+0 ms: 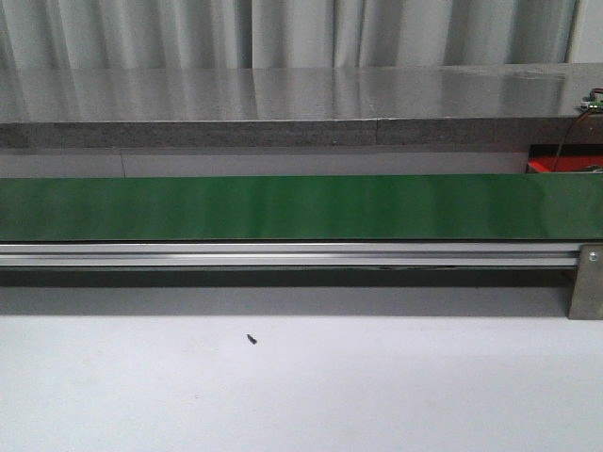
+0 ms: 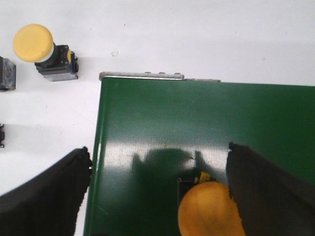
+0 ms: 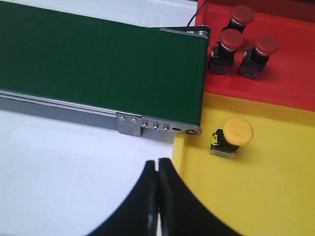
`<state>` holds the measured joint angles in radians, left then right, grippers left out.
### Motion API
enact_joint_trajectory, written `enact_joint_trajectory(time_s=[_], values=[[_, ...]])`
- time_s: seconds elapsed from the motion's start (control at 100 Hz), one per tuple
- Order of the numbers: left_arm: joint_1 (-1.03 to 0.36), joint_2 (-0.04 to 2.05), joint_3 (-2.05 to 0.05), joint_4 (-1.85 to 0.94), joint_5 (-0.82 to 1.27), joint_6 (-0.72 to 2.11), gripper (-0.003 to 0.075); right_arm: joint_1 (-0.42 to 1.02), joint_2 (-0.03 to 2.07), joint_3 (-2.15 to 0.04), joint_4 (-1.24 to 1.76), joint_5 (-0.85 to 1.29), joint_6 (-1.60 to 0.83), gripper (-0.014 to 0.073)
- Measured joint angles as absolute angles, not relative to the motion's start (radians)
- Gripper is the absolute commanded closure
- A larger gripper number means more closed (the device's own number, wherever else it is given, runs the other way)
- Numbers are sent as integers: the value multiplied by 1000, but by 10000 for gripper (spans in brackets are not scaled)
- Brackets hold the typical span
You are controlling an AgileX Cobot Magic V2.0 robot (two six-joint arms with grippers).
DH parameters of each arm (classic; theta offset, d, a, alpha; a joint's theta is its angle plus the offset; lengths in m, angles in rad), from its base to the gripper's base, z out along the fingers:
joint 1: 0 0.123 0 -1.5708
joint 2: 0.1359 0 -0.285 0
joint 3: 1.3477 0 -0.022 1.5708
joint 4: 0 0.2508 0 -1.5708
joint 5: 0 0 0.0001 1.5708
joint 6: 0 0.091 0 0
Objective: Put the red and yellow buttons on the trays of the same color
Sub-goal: 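Set the yellow button on the belt and open the left gripper, then move the left gripper over a second yellow push-button on the table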
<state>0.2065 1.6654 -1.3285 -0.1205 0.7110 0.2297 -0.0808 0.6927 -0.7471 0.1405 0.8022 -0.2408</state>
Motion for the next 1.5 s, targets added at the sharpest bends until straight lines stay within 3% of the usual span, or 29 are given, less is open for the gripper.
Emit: enact_joint_trajectory(time_s=[0.35,0.68,1.01,1.5], values=[[215,1633,-1425,-137,710,231,164,-81,693,-747,140,802,-241,662],[365,1647,-1446,-109,669,231,164,-81,693,-747,140,802,-241,662],[554,1760,-1446,-68,554,231,164,-81,693,-747,140,802,-241,662],[566,2019,-1579,-37,539,231,164,-81,693,-747,140,802,-241,662]])
